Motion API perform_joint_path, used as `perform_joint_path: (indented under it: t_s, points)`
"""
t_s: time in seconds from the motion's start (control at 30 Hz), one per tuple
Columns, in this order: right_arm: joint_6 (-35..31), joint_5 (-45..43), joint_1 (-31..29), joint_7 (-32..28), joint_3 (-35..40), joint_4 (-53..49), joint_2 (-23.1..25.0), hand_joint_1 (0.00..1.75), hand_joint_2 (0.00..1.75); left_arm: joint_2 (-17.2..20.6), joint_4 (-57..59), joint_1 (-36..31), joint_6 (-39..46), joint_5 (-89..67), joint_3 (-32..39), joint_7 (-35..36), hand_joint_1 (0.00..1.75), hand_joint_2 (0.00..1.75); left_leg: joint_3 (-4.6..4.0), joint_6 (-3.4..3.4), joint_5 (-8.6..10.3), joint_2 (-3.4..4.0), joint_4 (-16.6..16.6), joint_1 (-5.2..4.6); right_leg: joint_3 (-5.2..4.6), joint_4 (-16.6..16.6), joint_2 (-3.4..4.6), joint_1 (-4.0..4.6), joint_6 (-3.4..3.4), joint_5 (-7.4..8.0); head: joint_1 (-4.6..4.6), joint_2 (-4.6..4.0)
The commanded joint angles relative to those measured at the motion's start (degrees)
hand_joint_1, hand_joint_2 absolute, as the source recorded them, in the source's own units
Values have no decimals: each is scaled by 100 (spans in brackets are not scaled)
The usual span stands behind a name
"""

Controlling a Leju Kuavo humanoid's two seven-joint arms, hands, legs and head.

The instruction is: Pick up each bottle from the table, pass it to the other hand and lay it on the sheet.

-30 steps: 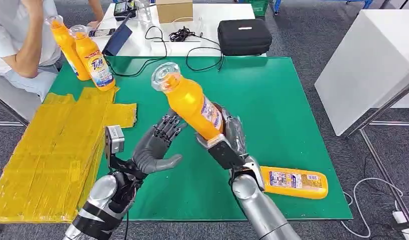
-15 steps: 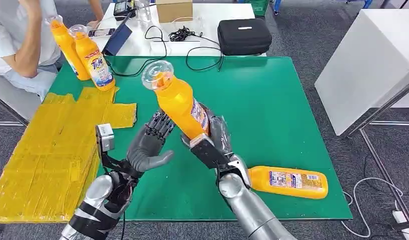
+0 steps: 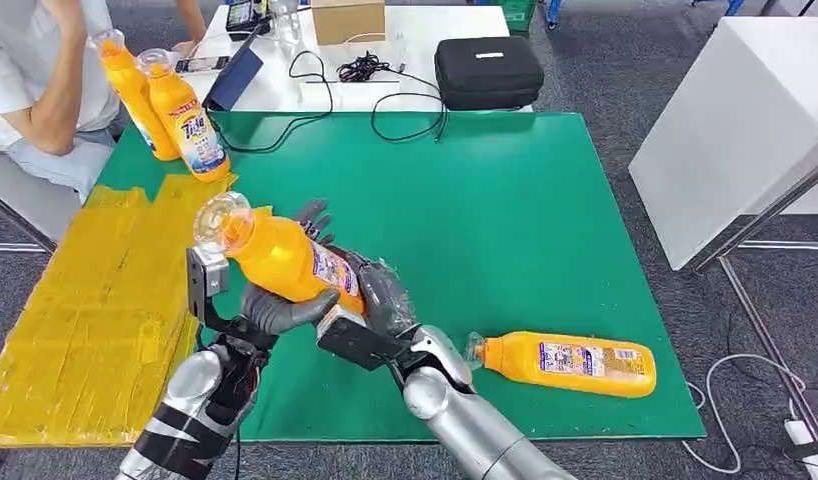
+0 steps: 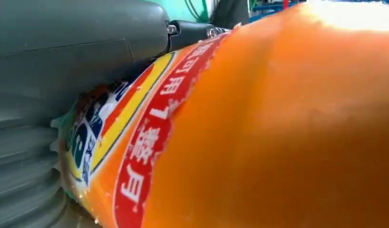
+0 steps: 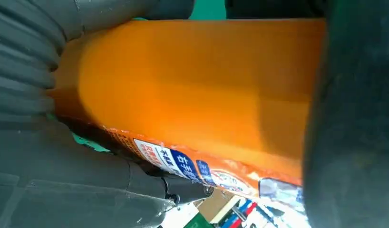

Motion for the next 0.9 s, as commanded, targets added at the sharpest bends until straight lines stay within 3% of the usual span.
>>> perform_joint_path:
  t_s: [0.03,0.23,0.27,0.3,0.9]
  points:
    - [286,181,-52,-5,961,639,53,175,175,-250,557,-503,21,-57,-203,33,0,175,28,-8,-8,-22,-2,9,36,-4,-28,11,-9,-15,-2,0]
    - [296,171,-80,-5,1014,776,69,173,175,-375,670,-465,153,150,-1,43,0,175,15,-5,-3,-14,-3,7,19,-5,-18,8,-5,-7,-2,0]
    - [287,169,-80,-1,1016,790,72,175,175,-403,657,-438,169,218,48,34,37,175,24,-6,-7,-18,-2,7,28,-3,-23,9,-7,-12,-2,0]
    - [287,169,-80,-1,1016,790,72,175,175,-403,657,-438,169,218,48,34,175,175,37,-8,-13,-20,-1,11,43,-3,-27,13,-10,-19,-2,0]
    - [157,83,-104,16,907,867,57,175,175,-472,436,-294,380,515,218,0,175,175,26,-7,-10,-20,1,9,33,-1,-27,11,-8,-16,-2,0]
